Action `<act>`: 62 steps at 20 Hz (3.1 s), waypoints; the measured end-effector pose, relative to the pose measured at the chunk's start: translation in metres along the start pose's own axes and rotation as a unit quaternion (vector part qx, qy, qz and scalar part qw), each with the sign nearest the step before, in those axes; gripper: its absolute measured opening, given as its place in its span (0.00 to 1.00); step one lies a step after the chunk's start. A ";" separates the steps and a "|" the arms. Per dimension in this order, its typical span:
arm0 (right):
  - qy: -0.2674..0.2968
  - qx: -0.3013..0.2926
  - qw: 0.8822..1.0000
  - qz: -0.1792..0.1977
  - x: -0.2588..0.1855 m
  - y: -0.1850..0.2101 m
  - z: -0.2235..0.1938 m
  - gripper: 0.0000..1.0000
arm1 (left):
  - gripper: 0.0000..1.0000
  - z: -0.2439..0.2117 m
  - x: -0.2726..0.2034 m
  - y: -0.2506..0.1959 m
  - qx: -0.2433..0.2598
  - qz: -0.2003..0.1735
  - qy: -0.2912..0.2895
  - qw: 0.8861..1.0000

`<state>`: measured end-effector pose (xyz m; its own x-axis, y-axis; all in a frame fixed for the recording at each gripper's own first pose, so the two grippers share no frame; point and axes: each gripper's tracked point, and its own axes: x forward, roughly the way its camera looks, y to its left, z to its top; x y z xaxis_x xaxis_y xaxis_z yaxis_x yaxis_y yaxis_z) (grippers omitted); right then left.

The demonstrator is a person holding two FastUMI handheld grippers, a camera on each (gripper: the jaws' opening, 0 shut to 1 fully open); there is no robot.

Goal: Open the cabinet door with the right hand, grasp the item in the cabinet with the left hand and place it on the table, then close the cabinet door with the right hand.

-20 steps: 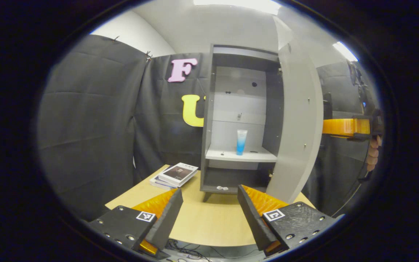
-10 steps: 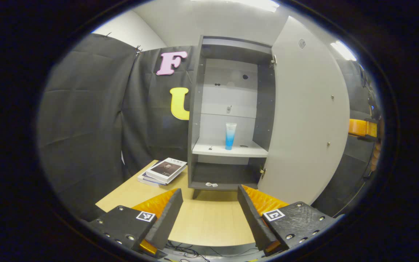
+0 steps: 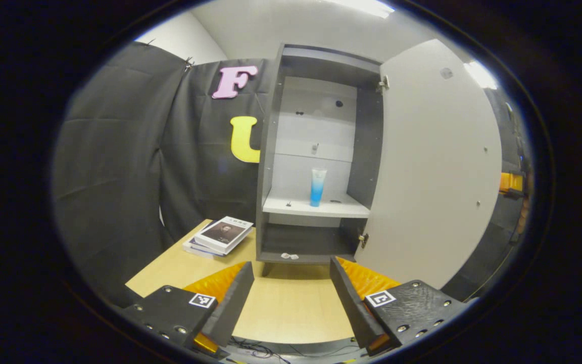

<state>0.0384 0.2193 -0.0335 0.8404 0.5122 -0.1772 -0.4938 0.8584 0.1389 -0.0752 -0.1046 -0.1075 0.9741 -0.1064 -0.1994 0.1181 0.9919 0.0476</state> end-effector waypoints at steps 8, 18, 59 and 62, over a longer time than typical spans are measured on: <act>0.011 -0.015 0.997 -0.069 0.006 -0.001 0.006 0.08 | 0.92 0.023 0.031 0.035 0.003 -0.021 -0.010 1.000; -0.011 0.058 0.987 -0.151 -0.062 -0.005 0.000 0.00 | 0.92 0.025 0.080 0.033 0.012 -0.096 -0.006 0.995; -0.016 0.133 0.937 -0.324 0.035 -0.304 -0.004 0.98 | 0.84 0.117 0.406 -0.106 0.041 -0.028 -0.036 0.998; -0.012 0.130 0.937 -0.324 0.035 -0.307 -0.006 0.98 | 0.78 0.115 0.413 -0.101 0.069 -0.007 -0.039 0.997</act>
<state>0.2182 -0.0261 -0.0878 0.9514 -0.1176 -0.2848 0.1902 0.9513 0.2427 0.3375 -0.2571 -0.0821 0.9835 -0.1313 -0.1246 0.1525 0.9719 0.1796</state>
